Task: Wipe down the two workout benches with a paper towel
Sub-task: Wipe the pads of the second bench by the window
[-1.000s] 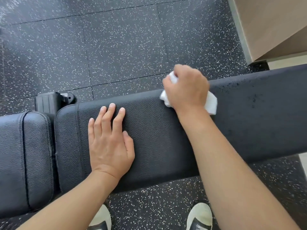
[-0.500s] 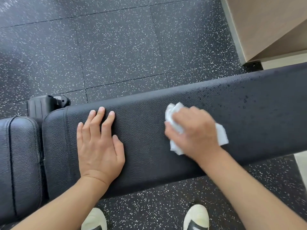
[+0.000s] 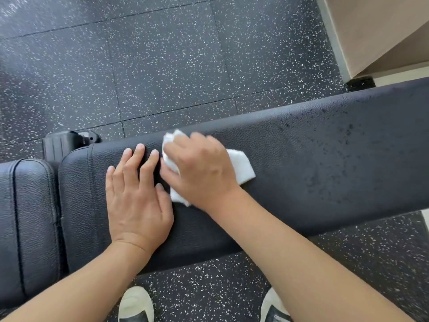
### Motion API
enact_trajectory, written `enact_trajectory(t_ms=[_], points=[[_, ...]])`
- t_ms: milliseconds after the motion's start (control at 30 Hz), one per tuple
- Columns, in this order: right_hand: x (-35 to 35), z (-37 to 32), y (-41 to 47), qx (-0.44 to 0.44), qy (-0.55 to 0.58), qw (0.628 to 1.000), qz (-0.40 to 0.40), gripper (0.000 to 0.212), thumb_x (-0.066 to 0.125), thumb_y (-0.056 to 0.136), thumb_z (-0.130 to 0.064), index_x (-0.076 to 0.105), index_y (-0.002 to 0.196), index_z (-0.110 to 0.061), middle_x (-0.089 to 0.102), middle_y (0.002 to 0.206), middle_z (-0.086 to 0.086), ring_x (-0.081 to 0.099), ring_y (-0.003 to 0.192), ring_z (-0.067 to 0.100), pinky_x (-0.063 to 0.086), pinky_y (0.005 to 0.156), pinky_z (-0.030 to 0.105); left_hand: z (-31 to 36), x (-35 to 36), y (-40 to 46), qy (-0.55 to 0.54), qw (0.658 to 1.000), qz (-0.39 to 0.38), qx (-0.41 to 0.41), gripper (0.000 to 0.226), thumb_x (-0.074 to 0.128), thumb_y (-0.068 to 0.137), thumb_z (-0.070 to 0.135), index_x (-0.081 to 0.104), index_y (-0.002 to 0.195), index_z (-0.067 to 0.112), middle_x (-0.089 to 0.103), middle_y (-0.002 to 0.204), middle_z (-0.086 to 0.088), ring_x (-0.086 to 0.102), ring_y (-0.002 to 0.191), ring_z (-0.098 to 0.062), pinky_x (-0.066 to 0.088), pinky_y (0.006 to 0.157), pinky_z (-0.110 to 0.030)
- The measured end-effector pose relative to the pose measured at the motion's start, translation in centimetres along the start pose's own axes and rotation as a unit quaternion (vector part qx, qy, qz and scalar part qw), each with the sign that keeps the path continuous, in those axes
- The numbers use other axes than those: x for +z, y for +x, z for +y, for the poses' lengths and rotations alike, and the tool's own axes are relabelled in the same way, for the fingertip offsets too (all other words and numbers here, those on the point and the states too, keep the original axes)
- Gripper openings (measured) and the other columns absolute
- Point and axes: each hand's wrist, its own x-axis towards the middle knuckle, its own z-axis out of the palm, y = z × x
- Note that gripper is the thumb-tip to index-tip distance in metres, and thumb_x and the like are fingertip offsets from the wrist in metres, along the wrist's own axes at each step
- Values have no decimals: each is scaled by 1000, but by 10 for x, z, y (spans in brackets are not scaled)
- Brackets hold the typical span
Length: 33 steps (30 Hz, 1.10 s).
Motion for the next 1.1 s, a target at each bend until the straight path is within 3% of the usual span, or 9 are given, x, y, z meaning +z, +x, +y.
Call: enact_trajectory(t_ms=[167, 267, 333, 400, 600, 800, 867, 1000, 1100], points=[[-34, 61, -53, -113, -21, 993, -9, 22, 63, 96, -32, 71, 93, -12, 70, 90, 8, 55, 68, 30, 43, 58, 43, -1, 1, 0, 3, 1000, 8, 6, 63, 41, 92, 27, 47, 152, 10, 39, 162, -15, 31, 154, -39, 20, 126, -61], [-59, 120, -36, 66, -71, 994, 45, 27, 63, 91, -37, 67, 84, -11, 62, 75, 9, 58, 69, 34, 44, 58, 39, -1, 1, 0, 2, 1000, 8, 3, 63, 41, 93, 27, 46, 153, 10, 39, 162, -15, 30, 155, -38, 19, 127, -60], [-68, 132, -17, 198, -77, 974, 83, 27, 62, 89, -39, 59, 77, -14, 59, 73, 6, 56, 71, 34, 34, 58, 35, -1, 1, 0, 2, 1000, 8, 3, 62, 41, 93, 28, 46, 153, 11, 39, 163, -14, 30, 154, -38, 19, 127, -59], [-57, 113, 0, 234, -86, 963, 100, 25, 66, 86, -34, 55, 74, -15, 59, 73, 7, 56, 67, 34, 28, 58, 33, -1, 0, 0, 1, 1000, 9, 3, 62, 40, 93, 28, 46, 153, 11, 38, 163, -14, 30, 154, -38, 19, 127, -59], [7, -19, 1, 65, -5, 997, 41, 15, 70, 86, -27, 62, 79, -16, 61, 79, 7, 56, 69, 33, 30, 59, 39, -1, 1, 0, -17, 1000, 13, 5, 61, 39, 93, 27, 47, 150, 9, 40, 163, -14, 30, 155, -38, 19, 127, -59], [-25, 38, -42, -40, -34, 998, 33, 22, 70, 91, -32, 65, 81, -13, 66, 84, 8, 55, 68, 32, 44, 57, 43, 0, 0, -1, -12, 1000, 15, 0, 61, 43, 93, 25, 48, 150, 6, 40, 163, -14, 30, 155, -37, 19, 127, -59], [-46, 84, -54, 15, -61, 997, 52, 27, 68, 93, -32, 61, 76, -12, 62, 78, 8, 54, 67, 33, 45, 57, 43, 0, -1, -1, -16, 1000, 15, -2, 61, 42, 93, 27, 48, 150, 7, 40, 163, -15, 30, 155, -37, 19, 127, -59], [-73, 125, -59, 236, -82, 963, 103, 31, 63, 92, -36, 45, 72, -19, 54, 72, 4, 51, 69, 32, 42, 58, 41, 0, -3, 0, -18, 1000, 11, -4, 61, 41, 94, 28, 47, 151, 7, 39, 164, -14, 30, 155, -37, 18, 128, -59], [-49, 70, -53, 231, -103, 961, 116, 32, 66, 89, -31, 45, 70, -16, 52, 68, 6, 46, 62, 30, 40, 53, 39, 1, -4, -1, -27, 1000, 4, -7, 60, 41, 95, 28, 45, 151, 8, 38, 164, -14, 29, 155, -36, 17, 128, -58]])
